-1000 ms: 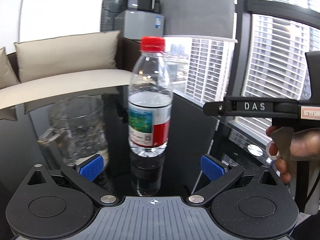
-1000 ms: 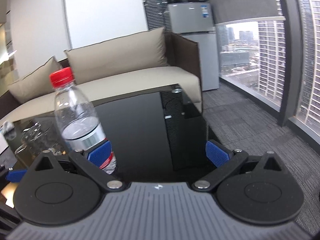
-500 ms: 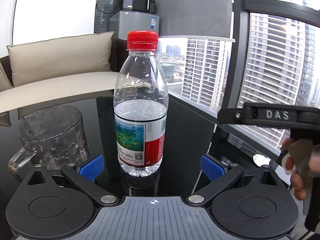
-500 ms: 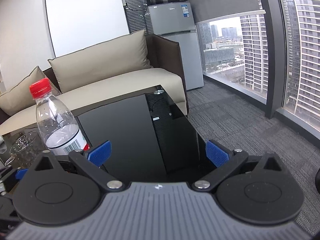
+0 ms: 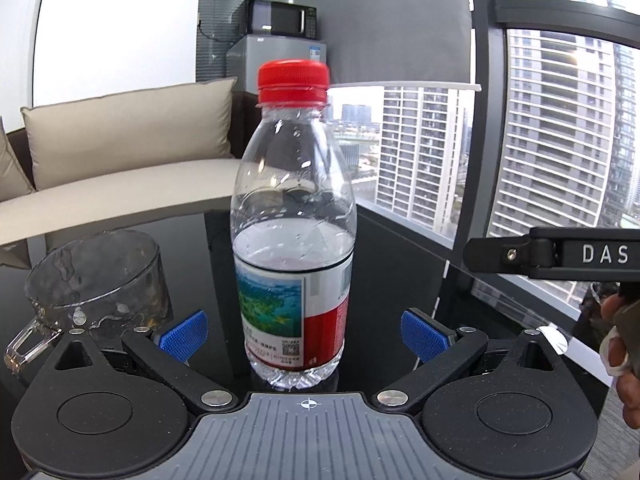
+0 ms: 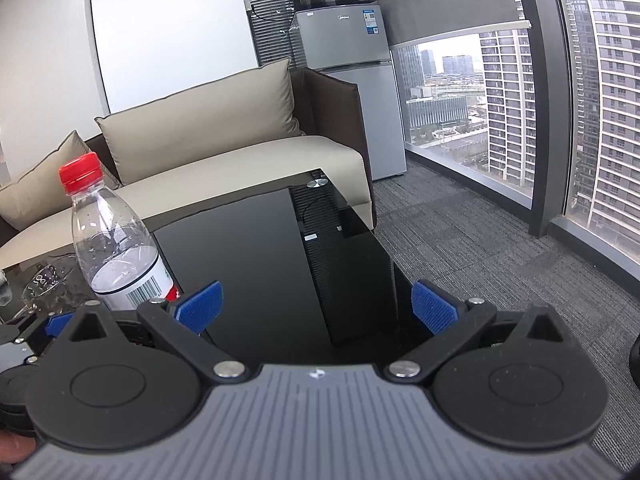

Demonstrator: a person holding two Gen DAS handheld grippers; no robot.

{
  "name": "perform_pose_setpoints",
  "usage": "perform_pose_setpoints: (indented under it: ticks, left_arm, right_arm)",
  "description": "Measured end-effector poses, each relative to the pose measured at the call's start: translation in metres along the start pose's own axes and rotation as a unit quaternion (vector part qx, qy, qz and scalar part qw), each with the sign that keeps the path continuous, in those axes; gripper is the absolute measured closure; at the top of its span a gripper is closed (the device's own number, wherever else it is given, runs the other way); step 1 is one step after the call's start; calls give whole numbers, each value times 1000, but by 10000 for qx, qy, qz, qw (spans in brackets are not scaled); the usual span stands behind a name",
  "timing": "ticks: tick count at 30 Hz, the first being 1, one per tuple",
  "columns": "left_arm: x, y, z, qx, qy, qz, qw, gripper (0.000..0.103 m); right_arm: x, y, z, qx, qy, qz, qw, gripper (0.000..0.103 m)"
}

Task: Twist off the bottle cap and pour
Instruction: 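Move the left tool toward the red-capped water bottle, then close the left gripper around the bottle's label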

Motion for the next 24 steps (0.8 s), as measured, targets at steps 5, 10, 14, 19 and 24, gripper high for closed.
perform_pose_setpoints:
  ticks: [5,10,14,19,24]
  left_arm:
    - [-4,0,4,-5,98,112,9999,15]
    - [-6,2,10,43,126,159,9998,28]
    - [-7,4,12,43,134,129,9998,29]
    - [-6,6,12,77,107,97,9999,40]
    - [-4,8,13,112,80,66,9999,46]
  right_arm:
    - [-2,0,0,2,-16,62,10000,0]
    - [-3,0,0,10,-34,64,10000,0]
    - [-3,-1,1,17,-30,63,10000,0]
    - [-4,-1,1,24,-26,79,10000,0]
    - [-3,-1,1,37,-25,59,10000,0]
Point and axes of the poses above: each gripper's, at about its wrist camera, not at the fingertips, and z roughly the way its jaws point, x to its left, y to its top, the point moved 9 cm from there along z, roughly the way its jaws point, and after that the axes turned 9 degrees about x, right-handed, at the moved point
